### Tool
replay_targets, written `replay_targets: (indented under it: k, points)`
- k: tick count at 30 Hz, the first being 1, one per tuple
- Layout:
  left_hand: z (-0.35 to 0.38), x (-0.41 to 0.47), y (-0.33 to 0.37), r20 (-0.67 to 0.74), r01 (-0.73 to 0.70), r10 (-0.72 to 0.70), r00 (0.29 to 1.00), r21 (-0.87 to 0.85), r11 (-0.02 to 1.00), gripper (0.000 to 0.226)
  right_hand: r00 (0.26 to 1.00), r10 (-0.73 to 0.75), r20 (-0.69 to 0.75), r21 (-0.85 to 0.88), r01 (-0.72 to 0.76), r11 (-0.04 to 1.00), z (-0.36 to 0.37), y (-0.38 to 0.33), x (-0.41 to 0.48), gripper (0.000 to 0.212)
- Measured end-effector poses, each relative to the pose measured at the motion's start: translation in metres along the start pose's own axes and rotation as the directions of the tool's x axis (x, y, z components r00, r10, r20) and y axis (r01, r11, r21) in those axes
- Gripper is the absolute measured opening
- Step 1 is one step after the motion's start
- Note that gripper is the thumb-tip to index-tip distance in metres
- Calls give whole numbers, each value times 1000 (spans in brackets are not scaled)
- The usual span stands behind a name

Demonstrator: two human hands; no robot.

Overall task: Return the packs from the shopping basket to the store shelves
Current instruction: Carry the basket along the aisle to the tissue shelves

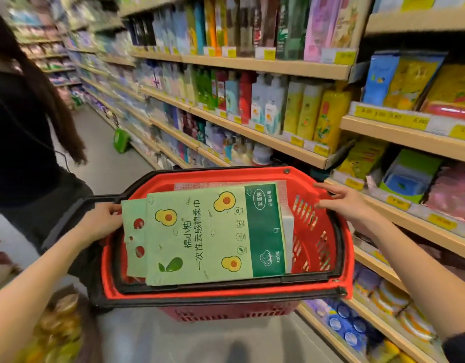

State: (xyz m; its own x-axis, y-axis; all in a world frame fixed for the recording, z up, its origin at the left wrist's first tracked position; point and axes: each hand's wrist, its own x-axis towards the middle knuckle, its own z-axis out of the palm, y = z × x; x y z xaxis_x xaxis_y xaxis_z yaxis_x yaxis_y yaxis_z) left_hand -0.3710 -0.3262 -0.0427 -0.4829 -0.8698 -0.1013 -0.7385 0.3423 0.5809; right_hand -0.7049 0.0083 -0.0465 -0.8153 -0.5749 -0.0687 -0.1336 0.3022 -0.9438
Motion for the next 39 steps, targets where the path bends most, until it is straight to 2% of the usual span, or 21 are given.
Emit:
replay_targets:
  k: [7,16,20,27,31,37,39]
  points:
    - [-7,74,-20,-55,152,-152,987,3,988,38,988,-30,149,-23,33,999,59,-16,130,57]
    - [-15,180,-14,-195,312,-311,930,-28,950,40,916,-82,392,-67,117,991,142,-65,316,58]
    - [-30,235,-16,-214,370,-374,902,-63,927,50,911,-115,396,-17,133,991,186,-92,380,58]
    - [-54,358,-50,-204,382,-397,895,-110,918,49,904,-119,411,-69,161,984,289,-128,496,54]
    - [-77,427,-68,-227,391,-415,881,-143,909,49,921,-157,357,-88,201,976,346,-155,543,53]
    - [-105,518,-83,-243,394,-427,871,-174,902,45,920,-110,377,-88,153,984,428,-178,640,55]
    - [-108,549,-95,-215,387,-427,878,-208,899,53,915,-106,389,-75,146,986,453,-181,676,56]
